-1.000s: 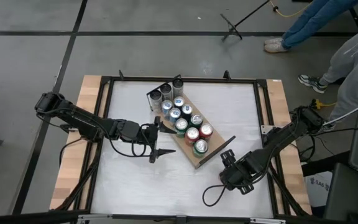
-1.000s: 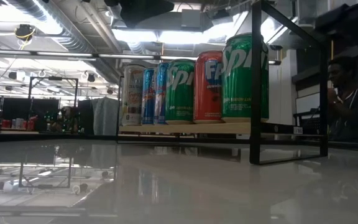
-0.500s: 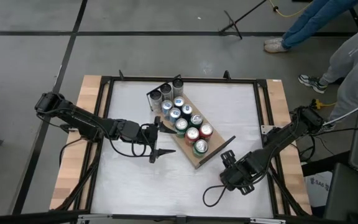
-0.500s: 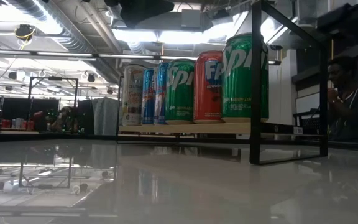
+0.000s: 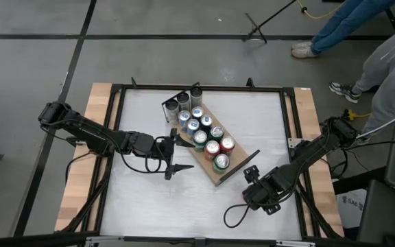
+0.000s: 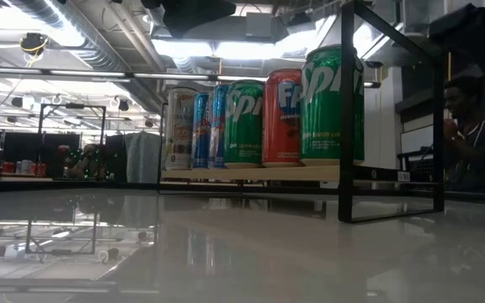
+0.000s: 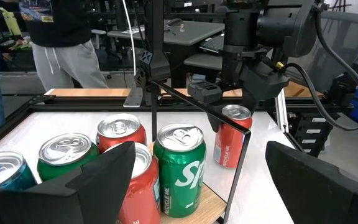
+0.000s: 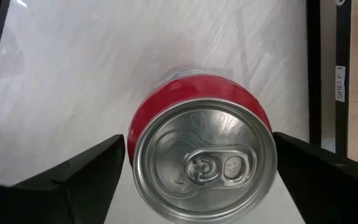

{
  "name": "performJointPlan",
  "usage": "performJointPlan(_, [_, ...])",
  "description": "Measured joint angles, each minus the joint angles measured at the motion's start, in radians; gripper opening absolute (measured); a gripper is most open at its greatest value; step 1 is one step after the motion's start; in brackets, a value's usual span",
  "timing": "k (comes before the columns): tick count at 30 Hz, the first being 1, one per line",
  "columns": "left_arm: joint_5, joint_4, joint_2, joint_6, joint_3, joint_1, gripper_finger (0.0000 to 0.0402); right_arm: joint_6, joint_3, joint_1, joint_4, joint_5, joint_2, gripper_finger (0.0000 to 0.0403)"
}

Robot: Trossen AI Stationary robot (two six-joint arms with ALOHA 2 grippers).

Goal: Place canned beverage on shelf
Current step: Put the red soda can on the shelf

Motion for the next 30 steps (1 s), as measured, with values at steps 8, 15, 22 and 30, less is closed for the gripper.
performJointPlan(8, [0.000, 0.000, 0.000, 0.000, 0.000, 0.000, 0.0354, 0.000, 0.012, 0.000, -0.008, 0.000, 0.000, 0.0391])
performJointPlan(15, [0.000, 0.000, 0.000, -0.001, 0.000, -0.003, 0.0354, 0.077, 0.068, 0.000, -0.010, -0.009, 0.000, 0.0392])
performJointPlan(22, [0.000, 0.000, 0.000, 0.000, 0.000, -0.003, 0.0354, 0.246, 0.138, 0.000, -0.139, -0.034, 0.000, 0.0392])
performJointPlan(30, [0.000, 0.000, 0.000, -0.001, 0.000, -0.003, 0.0354, 0.652, 0.168, 0.000, -0.218, -0.060, 0.000, 0.0392])
